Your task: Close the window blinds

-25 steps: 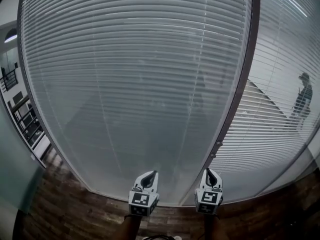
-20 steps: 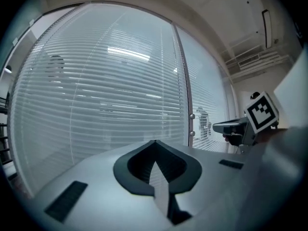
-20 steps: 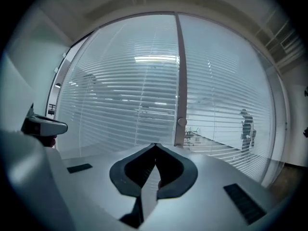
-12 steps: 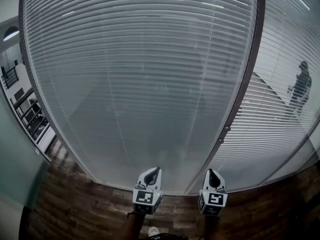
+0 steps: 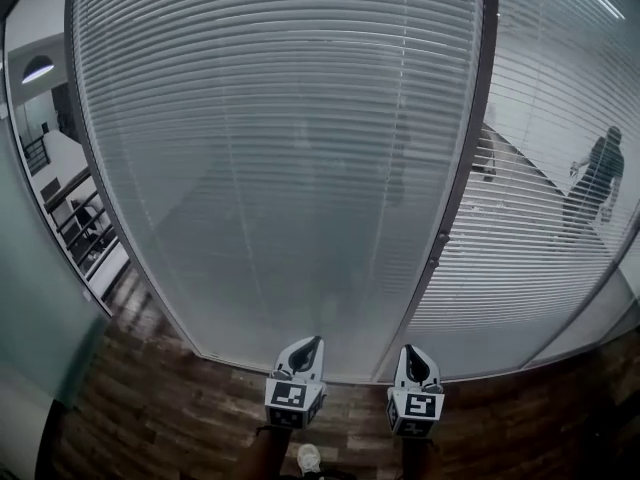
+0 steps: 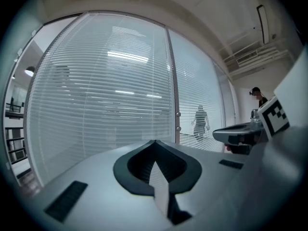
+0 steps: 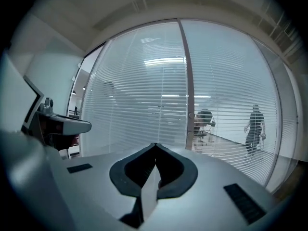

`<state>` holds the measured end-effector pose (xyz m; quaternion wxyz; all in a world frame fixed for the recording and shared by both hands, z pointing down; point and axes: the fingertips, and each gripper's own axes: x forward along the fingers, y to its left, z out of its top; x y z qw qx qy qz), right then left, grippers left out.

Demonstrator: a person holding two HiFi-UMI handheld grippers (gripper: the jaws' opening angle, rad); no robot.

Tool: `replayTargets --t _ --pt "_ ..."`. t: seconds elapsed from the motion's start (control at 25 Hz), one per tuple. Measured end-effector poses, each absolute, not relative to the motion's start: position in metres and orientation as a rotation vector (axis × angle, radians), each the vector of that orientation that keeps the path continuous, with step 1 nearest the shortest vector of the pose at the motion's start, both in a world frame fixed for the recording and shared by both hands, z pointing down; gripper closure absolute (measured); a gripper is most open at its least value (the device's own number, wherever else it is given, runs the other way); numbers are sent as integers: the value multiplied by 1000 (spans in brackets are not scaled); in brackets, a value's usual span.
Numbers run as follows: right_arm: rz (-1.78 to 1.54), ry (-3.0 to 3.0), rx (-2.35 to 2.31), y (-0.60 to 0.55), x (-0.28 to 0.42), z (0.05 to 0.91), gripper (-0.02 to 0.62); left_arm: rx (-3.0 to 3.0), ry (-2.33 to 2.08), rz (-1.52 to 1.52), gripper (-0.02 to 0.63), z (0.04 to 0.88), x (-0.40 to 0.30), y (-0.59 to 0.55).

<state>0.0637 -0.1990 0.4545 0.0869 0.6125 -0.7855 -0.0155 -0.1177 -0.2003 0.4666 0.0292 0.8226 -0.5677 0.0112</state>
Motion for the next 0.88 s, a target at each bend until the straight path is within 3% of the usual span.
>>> replayTargets --t 0.52,0.88 --pt "-57 -2420 1728 -48 86 461 592 2461 -1791 82 604 481 -80 -34" --pt "-51 -2440 1719 -13 78 463 594 2486 -1775 95 605 475 -75 6"
